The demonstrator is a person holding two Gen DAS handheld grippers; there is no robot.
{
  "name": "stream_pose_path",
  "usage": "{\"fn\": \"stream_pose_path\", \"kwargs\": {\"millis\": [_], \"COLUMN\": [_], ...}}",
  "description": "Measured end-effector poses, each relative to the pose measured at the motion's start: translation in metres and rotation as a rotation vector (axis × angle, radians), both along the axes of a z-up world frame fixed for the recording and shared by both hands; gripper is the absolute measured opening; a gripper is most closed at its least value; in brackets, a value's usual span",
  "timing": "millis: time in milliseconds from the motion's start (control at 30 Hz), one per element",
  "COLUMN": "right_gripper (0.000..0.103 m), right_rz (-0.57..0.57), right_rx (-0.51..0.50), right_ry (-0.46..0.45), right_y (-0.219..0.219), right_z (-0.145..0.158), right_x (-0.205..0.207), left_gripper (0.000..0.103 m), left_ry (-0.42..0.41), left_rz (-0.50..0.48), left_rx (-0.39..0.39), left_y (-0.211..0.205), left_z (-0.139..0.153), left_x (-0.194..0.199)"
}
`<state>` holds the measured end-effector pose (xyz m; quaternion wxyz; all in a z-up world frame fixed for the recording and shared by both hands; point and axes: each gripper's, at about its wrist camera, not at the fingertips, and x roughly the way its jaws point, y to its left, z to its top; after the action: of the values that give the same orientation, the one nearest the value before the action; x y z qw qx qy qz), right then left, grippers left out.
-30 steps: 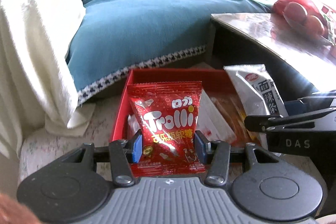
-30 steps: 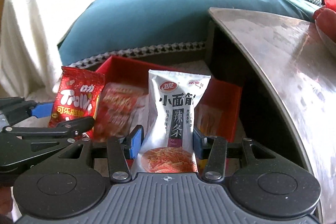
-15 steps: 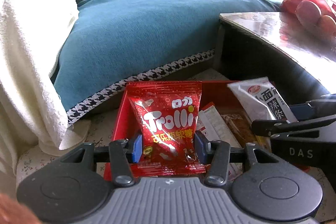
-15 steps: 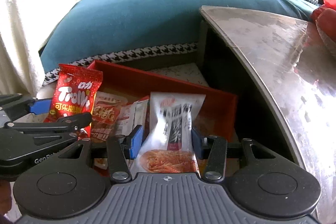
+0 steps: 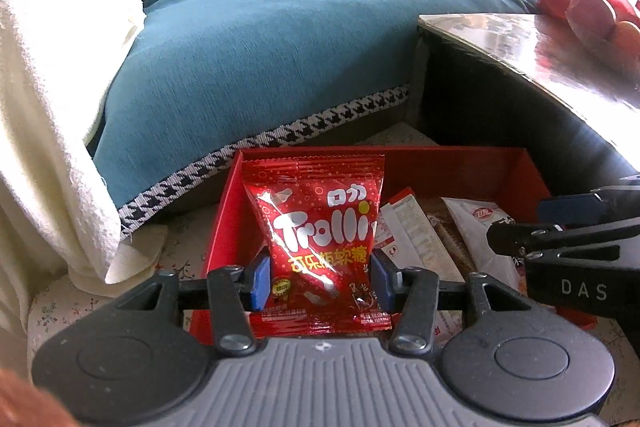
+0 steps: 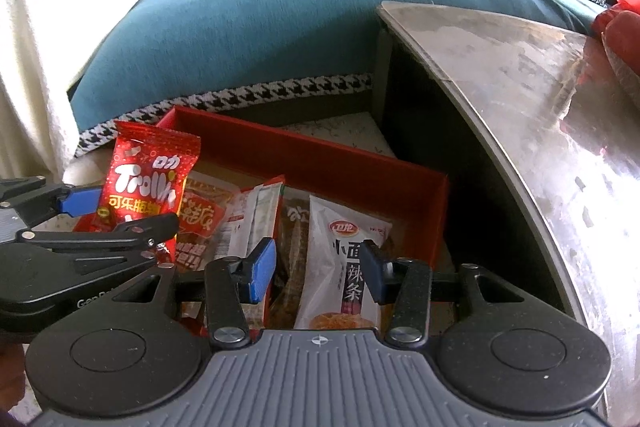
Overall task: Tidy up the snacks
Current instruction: 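Lower and open left gripper in red box while right gripper releases white bag there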
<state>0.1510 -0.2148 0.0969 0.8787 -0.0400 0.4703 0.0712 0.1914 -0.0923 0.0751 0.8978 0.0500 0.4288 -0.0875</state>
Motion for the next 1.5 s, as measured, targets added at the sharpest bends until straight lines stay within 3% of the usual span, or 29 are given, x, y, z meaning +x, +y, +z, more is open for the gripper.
{"fn": "stream_pose_path", "kwargs": {"millis": [233, 467, 1133, 1500], "right_gripper": [0.058, 0.061, 0.086, 0.091], "right_rz": [-0.014, -0.022, -0.063, -0.085], "right_rx": [0.002, -0.003, 0.012, 0.018], "right_ry": [-0.002, -0.008, -0.055, -0.061], "right_y": [-0.003, -0.003, 0.002, 0.002], "right_z": [0.001, 0.002, 0.023, 0.025], "right_x": [0.0, -0.003, -0.03, -0.037], "left_gripper": [0.045, 0.056, 0.059, 0.06], "left_ry": [0.016, -0.018, -0.028, -0.027], "left_rz": [-0.003, 0.006, 0.015, 0.042], "left_rx": [0.017, 0.016, -0.008, -0.014], "left_y": [-0.003, -0.002, 0.009, 0.016], "left_z": [-0.004, 0.004, 0.022, 0.025], "left_x": [0.002, 0.0, -0.027, -0.03]}}
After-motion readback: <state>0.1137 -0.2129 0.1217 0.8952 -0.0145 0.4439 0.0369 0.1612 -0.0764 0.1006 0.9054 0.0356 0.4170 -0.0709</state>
